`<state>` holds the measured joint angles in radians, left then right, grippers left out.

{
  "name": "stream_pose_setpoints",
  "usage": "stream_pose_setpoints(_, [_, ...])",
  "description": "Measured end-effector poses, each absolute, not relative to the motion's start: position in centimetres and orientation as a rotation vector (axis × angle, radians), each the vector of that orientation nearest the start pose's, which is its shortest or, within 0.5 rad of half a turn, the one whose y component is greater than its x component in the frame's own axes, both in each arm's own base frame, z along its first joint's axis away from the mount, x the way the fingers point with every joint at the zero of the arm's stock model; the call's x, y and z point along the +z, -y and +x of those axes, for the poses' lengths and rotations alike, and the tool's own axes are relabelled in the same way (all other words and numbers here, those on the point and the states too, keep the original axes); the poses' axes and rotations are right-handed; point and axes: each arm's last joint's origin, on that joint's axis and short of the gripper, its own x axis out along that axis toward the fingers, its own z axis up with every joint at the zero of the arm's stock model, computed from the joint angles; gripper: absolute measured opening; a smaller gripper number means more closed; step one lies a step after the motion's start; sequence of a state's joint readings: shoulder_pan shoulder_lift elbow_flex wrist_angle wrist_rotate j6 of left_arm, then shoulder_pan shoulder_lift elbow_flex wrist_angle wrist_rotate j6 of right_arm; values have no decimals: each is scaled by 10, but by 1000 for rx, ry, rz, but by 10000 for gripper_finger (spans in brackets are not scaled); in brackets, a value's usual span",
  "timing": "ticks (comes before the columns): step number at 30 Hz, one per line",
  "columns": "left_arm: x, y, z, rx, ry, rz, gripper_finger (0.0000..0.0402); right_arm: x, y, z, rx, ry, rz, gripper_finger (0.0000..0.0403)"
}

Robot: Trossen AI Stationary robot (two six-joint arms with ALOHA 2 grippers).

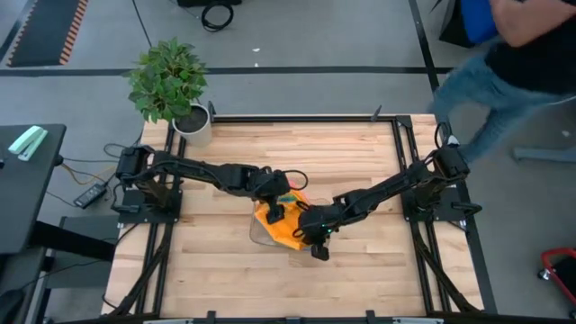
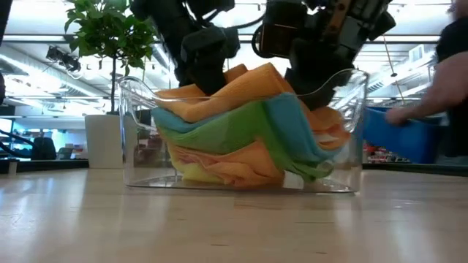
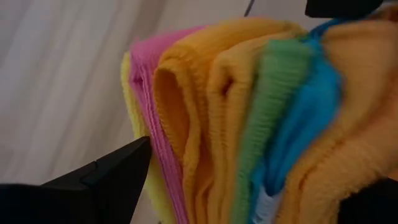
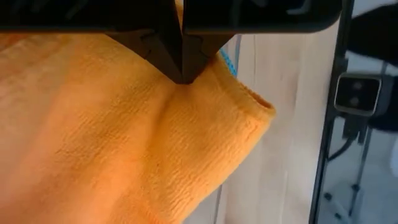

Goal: Fold microfiber towels
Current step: Put the stacked microfiber cloths into the transparent bin

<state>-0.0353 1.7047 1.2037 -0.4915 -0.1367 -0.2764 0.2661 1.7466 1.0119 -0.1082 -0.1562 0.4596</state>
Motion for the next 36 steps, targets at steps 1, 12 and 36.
stream_pose_setpoints(1, [216,9,354,225,-969,-170,359,171,-98,338,206,-934,375,5])
stream_pose_setpoints(12, [207,9,372,147,-876,-188,354,168,-107,331,224,-990,367,5])
stream_pose_setpoints(36, [224,5,370,163,-796,-312,59,198,-102,310,144,-1016,417,5])
